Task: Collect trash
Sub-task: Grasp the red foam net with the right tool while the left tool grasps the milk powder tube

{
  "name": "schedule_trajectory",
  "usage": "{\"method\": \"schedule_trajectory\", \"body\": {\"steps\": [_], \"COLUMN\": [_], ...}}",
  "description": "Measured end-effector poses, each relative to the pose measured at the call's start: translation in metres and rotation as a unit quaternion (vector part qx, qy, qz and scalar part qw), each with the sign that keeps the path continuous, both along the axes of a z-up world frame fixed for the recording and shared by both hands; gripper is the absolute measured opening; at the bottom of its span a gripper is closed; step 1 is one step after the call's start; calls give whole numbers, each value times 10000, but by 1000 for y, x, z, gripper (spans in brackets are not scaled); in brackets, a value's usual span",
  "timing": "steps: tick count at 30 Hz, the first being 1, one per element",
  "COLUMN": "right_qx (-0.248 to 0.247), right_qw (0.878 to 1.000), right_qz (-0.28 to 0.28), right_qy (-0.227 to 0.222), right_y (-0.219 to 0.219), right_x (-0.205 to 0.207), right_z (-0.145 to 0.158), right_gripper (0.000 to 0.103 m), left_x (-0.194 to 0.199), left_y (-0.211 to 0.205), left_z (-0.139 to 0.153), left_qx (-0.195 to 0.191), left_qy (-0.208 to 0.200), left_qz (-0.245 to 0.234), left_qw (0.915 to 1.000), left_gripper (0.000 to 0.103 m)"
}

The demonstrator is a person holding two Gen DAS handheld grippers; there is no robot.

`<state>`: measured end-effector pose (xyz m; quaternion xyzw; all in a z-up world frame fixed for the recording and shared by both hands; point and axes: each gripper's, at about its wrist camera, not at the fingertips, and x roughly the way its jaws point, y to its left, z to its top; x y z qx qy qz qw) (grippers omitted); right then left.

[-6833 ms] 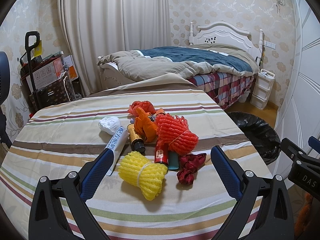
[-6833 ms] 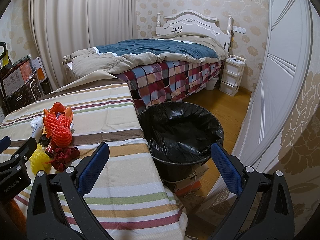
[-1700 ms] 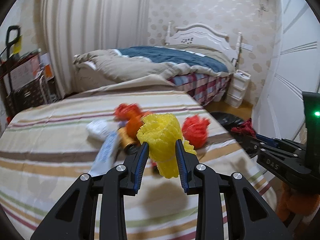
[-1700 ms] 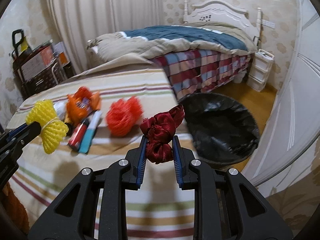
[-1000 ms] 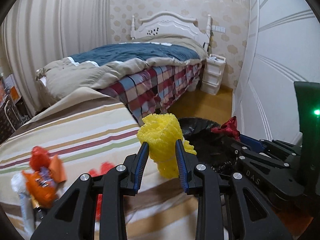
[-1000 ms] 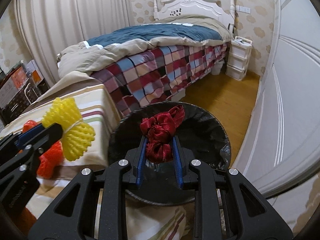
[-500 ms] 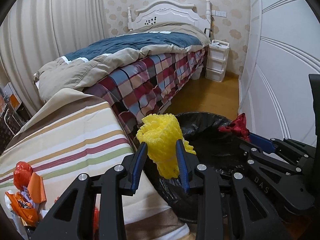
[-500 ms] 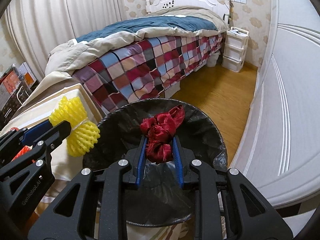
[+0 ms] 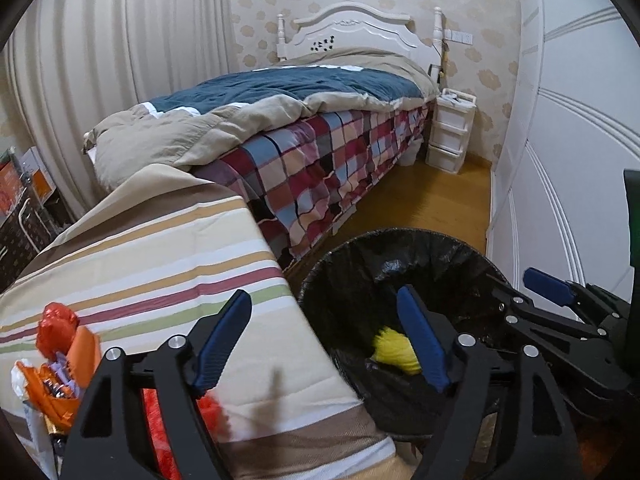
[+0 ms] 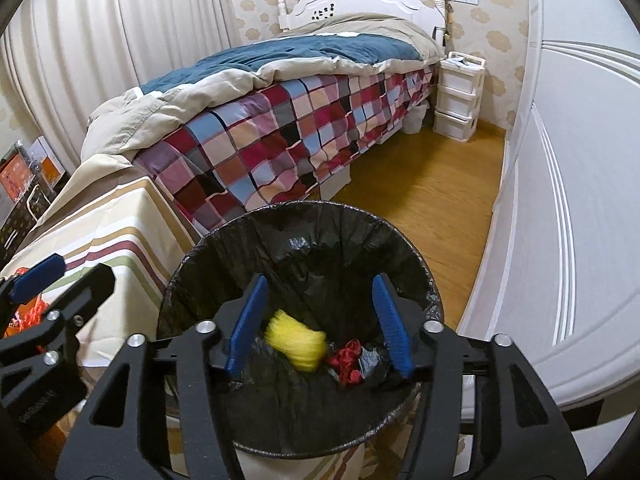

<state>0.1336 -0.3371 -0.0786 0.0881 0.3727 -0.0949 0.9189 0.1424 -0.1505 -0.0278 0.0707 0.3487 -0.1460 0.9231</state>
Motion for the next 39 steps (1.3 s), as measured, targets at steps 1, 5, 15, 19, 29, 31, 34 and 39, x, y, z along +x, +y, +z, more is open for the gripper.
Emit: {"method": "schedule_trajectory", "body": {"steps": [1,5,15,19,29,31,34,39], "right_qx": [-9,37,82,76,-26,-50,-67,-75], "right_qw": [10000,10000,9991,9983,9937,9925,9902,9867], "right_qz": [-8,-41,330,514,1104,1209,1380,1617], "right_qy": [-13,-58,-236,-254,-178,-172,-188,-176], "right_y": [1,6,60,83,148,160,177,201], "right_x": [-2,-14,-54,-61,-65,-64,-63,-56], "right_z": [1,7,24,28,28,28,29,30], "right_gripper": [59,61,71,72,73,74,79,79], "left_x": [-1,-13,-49,-61,-80,-84,-86,-90], "left_y": [3,17,72,104,188,203,225,251], "left_z": [2,11,23,27,21,18,13,6], "left_qx": [-20,-103,-187,-239,-207,-178,-195,-197], "left_qy": [-8,-59,-118,-153,-152,-135,-72,25], "left_qz": [15,89,419,677,1456,1608,1822,2068], "left_qw": [10000,9999,9989,9973,9890,9867,9830,9782], "left_gripper": [77,79,79,80,80,80,80,80]}}
